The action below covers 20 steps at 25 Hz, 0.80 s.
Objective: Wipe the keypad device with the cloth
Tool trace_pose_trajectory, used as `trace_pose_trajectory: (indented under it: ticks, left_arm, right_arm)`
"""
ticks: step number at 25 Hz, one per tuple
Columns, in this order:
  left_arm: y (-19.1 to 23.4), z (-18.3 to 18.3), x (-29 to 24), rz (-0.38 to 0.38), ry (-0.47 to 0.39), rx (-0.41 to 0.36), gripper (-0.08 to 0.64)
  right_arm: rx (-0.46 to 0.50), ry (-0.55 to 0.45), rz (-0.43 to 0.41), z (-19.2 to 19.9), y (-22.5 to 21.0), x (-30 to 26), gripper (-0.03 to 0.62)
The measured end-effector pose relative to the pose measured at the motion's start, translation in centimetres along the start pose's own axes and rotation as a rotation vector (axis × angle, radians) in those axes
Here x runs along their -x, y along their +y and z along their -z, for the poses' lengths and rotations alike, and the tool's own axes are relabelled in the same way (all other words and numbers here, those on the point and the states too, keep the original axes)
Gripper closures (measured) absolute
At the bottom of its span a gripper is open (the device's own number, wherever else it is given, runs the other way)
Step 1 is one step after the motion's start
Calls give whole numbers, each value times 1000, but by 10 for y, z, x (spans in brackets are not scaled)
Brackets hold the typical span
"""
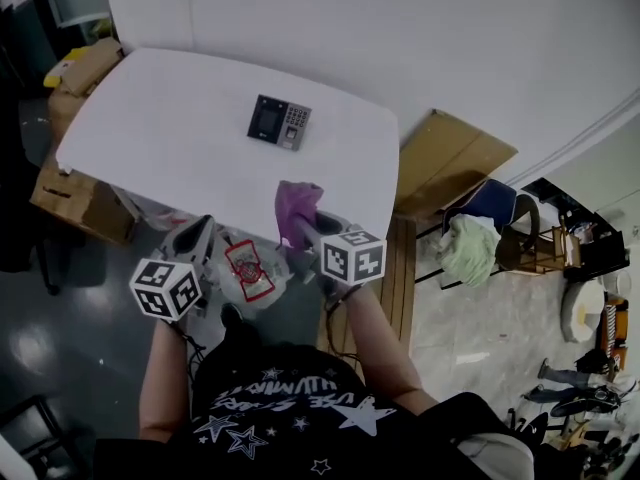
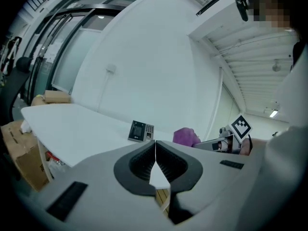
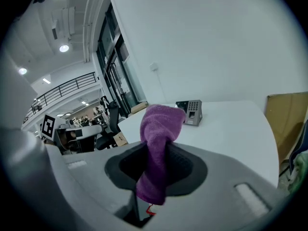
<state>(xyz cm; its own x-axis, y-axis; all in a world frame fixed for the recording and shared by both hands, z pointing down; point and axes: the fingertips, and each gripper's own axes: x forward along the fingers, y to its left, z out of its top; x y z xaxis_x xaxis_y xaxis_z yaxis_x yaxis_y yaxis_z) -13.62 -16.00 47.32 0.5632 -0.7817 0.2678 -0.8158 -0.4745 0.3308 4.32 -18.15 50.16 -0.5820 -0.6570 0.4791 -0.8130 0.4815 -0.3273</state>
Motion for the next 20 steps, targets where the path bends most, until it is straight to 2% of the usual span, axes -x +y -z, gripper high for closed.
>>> trace_pose_trajectory:
  ticks: [9, 20]
  left_arm:
    - [69, -31, -27, 68, 17, -1, 551]
    - [105, -44, -47, 171, 37, -13, 551]
  right_arm:
    - [-25, -10, 62, -33, 13, -64, 494]
    - [-48, -24, 163, -48, 21, -96, 494]
